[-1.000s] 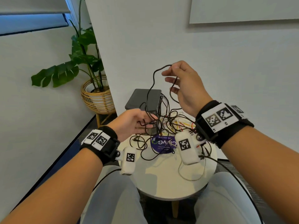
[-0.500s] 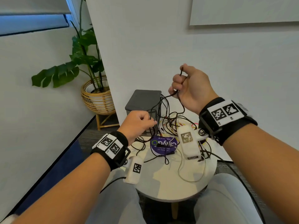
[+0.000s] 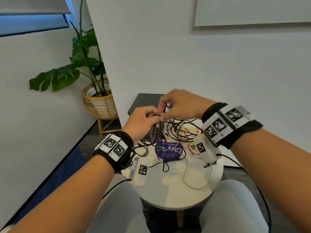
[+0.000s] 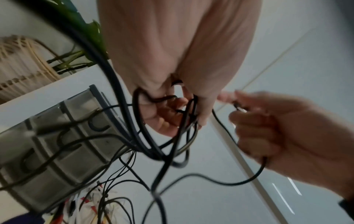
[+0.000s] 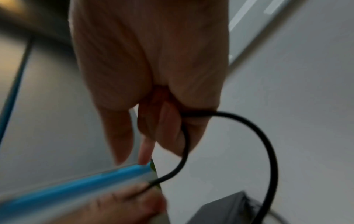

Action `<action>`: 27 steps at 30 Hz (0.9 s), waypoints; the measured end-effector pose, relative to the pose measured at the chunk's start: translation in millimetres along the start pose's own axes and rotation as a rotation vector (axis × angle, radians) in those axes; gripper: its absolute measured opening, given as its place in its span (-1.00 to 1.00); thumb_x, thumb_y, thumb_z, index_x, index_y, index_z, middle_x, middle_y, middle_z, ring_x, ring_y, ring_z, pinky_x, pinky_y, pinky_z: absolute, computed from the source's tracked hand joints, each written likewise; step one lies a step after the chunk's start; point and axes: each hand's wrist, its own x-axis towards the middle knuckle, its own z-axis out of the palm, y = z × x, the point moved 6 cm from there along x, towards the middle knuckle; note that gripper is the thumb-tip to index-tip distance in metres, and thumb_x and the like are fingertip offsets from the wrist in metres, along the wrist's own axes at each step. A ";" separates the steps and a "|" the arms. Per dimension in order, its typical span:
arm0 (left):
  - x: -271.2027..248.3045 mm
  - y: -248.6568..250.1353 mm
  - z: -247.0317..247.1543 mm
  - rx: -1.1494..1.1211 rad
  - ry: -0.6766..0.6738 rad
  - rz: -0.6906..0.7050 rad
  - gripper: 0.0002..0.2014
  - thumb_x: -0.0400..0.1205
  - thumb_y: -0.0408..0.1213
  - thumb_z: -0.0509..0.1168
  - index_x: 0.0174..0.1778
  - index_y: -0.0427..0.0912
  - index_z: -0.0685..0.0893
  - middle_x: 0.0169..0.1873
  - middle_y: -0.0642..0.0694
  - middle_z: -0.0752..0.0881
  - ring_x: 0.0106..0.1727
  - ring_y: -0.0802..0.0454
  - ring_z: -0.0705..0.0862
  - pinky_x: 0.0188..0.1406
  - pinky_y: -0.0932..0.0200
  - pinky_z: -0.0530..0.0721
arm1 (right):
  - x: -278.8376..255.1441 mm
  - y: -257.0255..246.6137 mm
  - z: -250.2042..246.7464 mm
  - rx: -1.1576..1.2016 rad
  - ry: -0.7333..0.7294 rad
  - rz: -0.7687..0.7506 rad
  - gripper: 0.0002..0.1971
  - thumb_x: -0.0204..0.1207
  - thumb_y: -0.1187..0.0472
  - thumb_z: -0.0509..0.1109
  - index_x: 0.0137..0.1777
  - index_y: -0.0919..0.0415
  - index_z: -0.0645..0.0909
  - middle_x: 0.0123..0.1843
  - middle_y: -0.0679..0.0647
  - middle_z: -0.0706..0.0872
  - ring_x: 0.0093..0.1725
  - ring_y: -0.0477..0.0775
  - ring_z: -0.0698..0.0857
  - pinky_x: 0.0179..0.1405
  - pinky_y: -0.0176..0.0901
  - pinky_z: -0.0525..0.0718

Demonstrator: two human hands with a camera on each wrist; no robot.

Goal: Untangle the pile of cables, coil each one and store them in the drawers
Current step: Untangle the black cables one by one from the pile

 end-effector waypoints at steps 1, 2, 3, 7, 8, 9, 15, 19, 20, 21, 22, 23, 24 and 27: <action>0.1 0.6 -0.4 0.024 -0.005 -0.009 -0.95 0.62 -0.24 0.53 -0.10 -0.12 0.87 -0.18 -0.24 0.77 -0.12 -0.05 0.72 0.20 -0.32 0.72 | 1.5 3.3 5.2 -0.139 -0.020 0.007 -0.82 0.50 0.03 0.58 -0.03 0.10 0.76 -0.19 -0.14 0.68 -0.19 -0.09 0.62 -0.34 -0.23 0.41; 0.4 0.0 -2.2 0.043 0.011 -0.018 -0.91 0.61 -0.20 0.54 -0.14 -0.13 0.87 -0.20 -0.30 0.77 -0.15 -0.04 0.70 0.18 -0.29 0.72 | 2.5 7.3 9.0 -0.214 -0.027 0.021 -0.80 0.52 0.00 0.57 -0.08 0.13 0.74 -0.18 -0.06 0.67 -0.18 -0.03 0.61 -0.33 -0.22 0.40; 0.5 -0.8 -5.4 0.063 0.039 -0.023 -0.86 0.61 -0.18 0.54 -0.19 -0.16 0.87 -0.25 -0.33 0.76 -0.19 -0.04 0.68 0.14 -0.26 0.72 | 3.2 12.1 12.4 -0.255 -0.037 0.029 -0.76 0.56 0.00 0.54 -0.14 0.18 0.71 -0.23 -0.01 0.66 -0.25 0.00 0.58 -0.35 -0.20 0.38; 1.4 -9.6 -16.2 0.117 0.044 -0.035 -0.82 0.59 -0.19 0.54 -0.29 -0.17 0.84 -0.36 -0.19 0.76 -0.24 -0.03 0.69 0.02 -0.13 0.70 | -1.9 24.6 2.9 -0.127 0.057 0.048 -0.63 0.73 0.00 0.34 -0.23 0.22 0.68 -0.34 0.00 0.64 -0.43 -0.07 0.49 -0.39 -0.17 0.38; 0.7 -12.0 -18.0 0.113 0.032 -0.039 -0.82 0.60 -0.17 0.54 -0.28 -0.16 0.86 -0.29 -0.19 0.80 -0.18 -0.09 0.74 0.08 -0.17 0.74 | -3.6 28.5 -7.7 0.000 0.163 0.067 -0.63 0.74 0.01 0.33 -0.25 0.20 0.67 -0.40 -0.09 0.61 -0.47 -0.08 0.45 -0.42 -0.19 0.37; -0.3 -13.4 -18.6 0.102 0.023 -0.043 -0.82 0.62 -0.14 0.52 -0.25 -0.13 0.88 -0.20 -0.18 0.84 -0.07 -0.16 0.79 0.15 -0.19 0.75 | -5.2 33.1 -18.4 0.137 0.274 0.087 -0.63 0.74 0.02 0.32 -0.28 0.18 0.65 -0.48 -0.16 0.57 -0.52 -0.08 0.40 -0.46 -0.22 0.37; 1.0 -0.3 -13.0 0.045 0.032 -0.011 -0.75 0.72 -0.12 0.41 -0.19 -0.10 0.91 -0.10 -0.01 0.86 0.10 -0.13 0.78 0.27 -0.10 0.77 | -4.9 32.9 -32.9 0.469 0.467 0.068 -0.62 0.71 0.10 0.34 -0.38 0.17 0.59 -0.66 -0.22 0.36 -0.59 -0.11 0.29 -0.43 -0.17 0.30; 0.2 -3.3 -9.9 0.059 0.050 0.022 -0.80 0.70 -0.13 0.43 -0.19 -0.03 0.91 -0.12 -0.01 0.84 -0.01 -0.04 0.79 0.22 -0.13 0.76 | -1.7 26.6 -15.7 0.495 0.359 0.024 -0.63 0.74 0.15 0.32 -0.35 0.20 0.56 -0.66 -0.21 0.38 -0.62 -0.18 0.32 -0.42 -0.19 0.27; -0.4 -6.1 -7.0 0.064 0.028 0.015 -0.84 0.68 -0.13 0.45 -0.16 -0.02 0.90 -0.11 -0.02 0.85 0.02 -0.04 0.79 0.26 -0.18 0.75 | -2.5 26.6 -18.9 0.547 0.432 0.005 -0.63 0.73 0.12 0.31 -0.35 0.16 0.56 -0.63 -0.20 0.36 -0.57 -0.13 0.32 -0.40 -0.16 0.27; -1.2 -8.5 -4.1 0.062 0.004 0.006 -0.87 0.68 -0.13 0.46 -0.11 -0.01 0.90 -0.10 -0.02 0.85 0.05 -0.06 0.80 0.29 -0.23 0.74 | -4.2 27.5 -25.0 0.584 0.533 -0.010 -0.63 0.73 0.08 0.30 -0.36 0.10 0.55 -0.60 -0.20 0.36 -0.52 -0.08 0.32 -0.37 -0.14 0.28; -1.9 -10.1 -2.4 0.061 -0.011 0.000 -0.89 0.68 -0.13 0.46 -0.06 0.01 0.90 -0.09 -0.01 0.86 0.06 -0.06 0.80 0.28 -0.24 0.74 | -6.3 28.3 -31.5 0.609 0.620 -0.021 -0.62 0.72 0.05 0.29 -0.37 0.04 0.54 -0.58 -0.20 0.35 -0.49 -0.06 0.32 -0.35 -0.13 0.29; -1.9 -11.3 -2.0 0.064 -0.015 -0.006 -0.89 0.68 -0.14 0.45 -0.03 0.03 0.90 -0.08 0.02 0.86 0.07 -0.04 0.81 0.28 -0.23 0.75 | -7.6 28.8 -36.7 0.630 0.672 -0.026 -0.62 0.72 0.03 0.27 -0.38 0.02 0.53 -0.56 -0.20 0.35 -0.48 -0.06 0.31 -0.34 -0.13 0.29; -1.7 -12.1 -2.4 0.066 -0.013 -0.011 -0.89 0.68 -0.15 0.44 -0.01 0.04 0.90 -0.07 0.05 0.87 0.08 0.00 0.81 0.29 -0.21 0.75 | -8.1 29.2 -40.8 0.643 0.694 -0.025 -0.62 0.73 0.03 0.27 -0.38 0.01 0.53 -0.55 -0.19 0.34 -0.48 -0.06 0.31 -0.35 -0.12 0.30; -2.6 -14.5 -2.8 0.061 -0.016 -0.017 -0.87 0.69 -0.23 0.43 0.02 0.05 0.89 -0.04 0.09 0.87 0.11 0.07 0.80 0.33 -0.15 0.74 | -9.1 35.5 -48.4 0.653 0.734 0.007 -0.62 0.72 0.05 0.28 -0.39 0.02 0.52 -0.55 -0.19 0.33 -0.48 -0.06 0.30 -0.35 -0.14 0.29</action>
